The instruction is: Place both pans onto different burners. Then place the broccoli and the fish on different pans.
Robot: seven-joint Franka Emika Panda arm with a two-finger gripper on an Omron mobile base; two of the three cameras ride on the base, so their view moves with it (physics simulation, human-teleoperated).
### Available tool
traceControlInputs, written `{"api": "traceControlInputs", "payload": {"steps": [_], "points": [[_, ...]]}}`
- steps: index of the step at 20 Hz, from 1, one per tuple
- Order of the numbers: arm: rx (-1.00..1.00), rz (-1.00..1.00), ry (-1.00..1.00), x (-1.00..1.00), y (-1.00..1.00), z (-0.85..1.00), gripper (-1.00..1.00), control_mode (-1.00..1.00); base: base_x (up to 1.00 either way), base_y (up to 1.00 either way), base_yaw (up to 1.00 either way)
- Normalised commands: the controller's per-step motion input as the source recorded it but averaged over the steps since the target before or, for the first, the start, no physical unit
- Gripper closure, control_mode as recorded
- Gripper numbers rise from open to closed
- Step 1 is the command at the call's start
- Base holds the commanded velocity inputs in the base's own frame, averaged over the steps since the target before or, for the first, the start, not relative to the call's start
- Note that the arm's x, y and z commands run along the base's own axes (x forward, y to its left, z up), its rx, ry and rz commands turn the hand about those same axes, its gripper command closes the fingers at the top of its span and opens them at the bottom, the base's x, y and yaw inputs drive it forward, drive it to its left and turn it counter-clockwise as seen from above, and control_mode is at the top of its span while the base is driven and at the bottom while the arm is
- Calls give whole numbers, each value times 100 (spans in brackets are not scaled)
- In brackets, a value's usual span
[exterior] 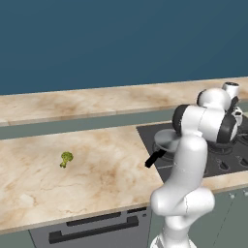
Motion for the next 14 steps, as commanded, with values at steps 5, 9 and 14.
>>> {"api": "traceControlInputs", "payload": {"steps": [5, 9, 14], "points": [[0, 0, 0, 11, -10, -15, 100, -100, 0, 0, 0], [0, 0, 0, 1, -11, -17, 100, -100, 0, 0, 0], [0, 0, 0, 0, -7, -20, 100, -100, 0, 0, 0]]}}
